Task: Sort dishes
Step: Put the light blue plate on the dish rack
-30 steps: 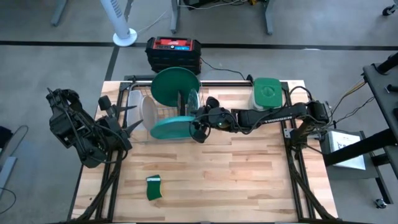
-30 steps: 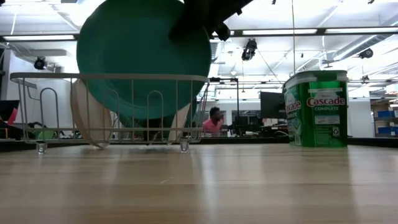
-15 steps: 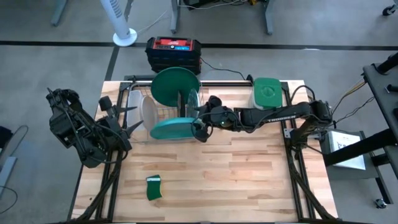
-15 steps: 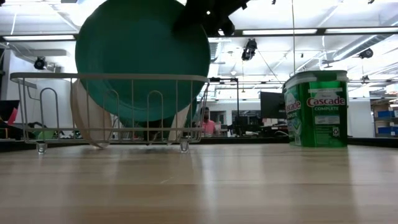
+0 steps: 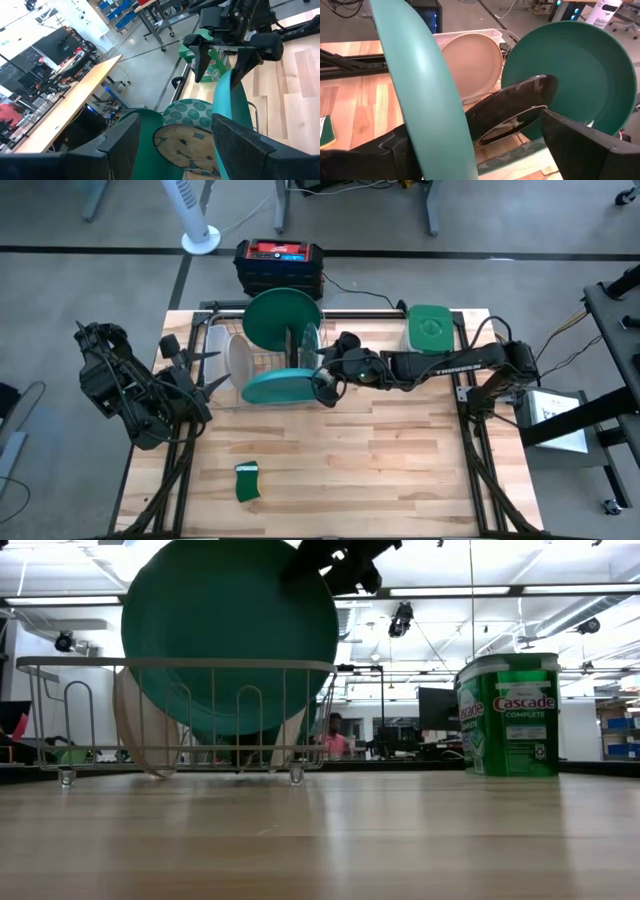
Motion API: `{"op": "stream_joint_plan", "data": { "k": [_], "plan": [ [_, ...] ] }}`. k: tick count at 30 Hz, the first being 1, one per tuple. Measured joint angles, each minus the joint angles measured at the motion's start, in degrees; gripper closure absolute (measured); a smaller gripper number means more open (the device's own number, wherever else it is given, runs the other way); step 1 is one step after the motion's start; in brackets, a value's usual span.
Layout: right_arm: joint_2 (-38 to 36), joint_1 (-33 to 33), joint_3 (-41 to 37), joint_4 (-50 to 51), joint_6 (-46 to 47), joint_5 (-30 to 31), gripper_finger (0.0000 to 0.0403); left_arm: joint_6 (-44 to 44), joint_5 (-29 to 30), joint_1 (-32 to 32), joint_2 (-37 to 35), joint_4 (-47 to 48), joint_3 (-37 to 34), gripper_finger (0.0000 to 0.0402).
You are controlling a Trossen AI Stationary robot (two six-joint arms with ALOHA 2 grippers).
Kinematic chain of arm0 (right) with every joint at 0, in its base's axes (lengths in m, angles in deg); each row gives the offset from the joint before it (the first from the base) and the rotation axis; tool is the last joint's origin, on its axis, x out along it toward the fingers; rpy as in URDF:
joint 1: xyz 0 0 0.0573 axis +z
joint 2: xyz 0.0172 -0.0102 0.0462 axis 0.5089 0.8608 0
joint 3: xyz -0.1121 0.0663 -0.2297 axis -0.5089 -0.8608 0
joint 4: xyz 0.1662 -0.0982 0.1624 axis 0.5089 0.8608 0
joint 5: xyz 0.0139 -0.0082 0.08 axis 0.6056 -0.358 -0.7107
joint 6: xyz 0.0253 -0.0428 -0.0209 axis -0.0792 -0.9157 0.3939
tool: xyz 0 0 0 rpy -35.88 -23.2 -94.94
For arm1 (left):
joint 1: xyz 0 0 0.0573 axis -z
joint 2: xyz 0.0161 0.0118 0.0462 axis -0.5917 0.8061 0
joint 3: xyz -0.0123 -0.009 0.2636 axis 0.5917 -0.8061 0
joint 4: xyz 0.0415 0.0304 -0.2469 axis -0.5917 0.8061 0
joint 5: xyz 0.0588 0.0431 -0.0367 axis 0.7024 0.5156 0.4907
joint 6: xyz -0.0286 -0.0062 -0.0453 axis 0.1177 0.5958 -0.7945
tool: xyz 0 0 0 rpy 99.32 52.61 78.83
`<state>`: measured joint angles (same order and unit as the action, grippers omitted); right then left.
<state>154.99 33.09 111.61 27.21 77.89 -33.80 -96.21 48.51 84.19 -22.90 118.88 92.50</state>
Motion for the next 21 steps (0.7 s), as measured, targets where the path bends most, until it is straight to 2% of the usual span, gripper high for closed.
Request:
{"op": "stream_joint_plan", "data": {
  "k": [5,10,21],
  "plan": [
    [-0.82,0.00,0.00,-0.82,-0.25,-0.45,0.0062,-0.15,-0.46,-0.01,0.00,0.01,0.00,0.0169],
    [-0.82,-0.42,0.25,-1.17,-1.07,-4.63,0.0062,-0.22,-0.44,0.01,0.00,0.00,0.00,0.0169],
    [-2.92,0.58,4.68,19.02,5.54,-4.69,0.0062,-1.36,-1.95,-0.01,0.01,-0.01,0.00,0.0169]
  ]
}}
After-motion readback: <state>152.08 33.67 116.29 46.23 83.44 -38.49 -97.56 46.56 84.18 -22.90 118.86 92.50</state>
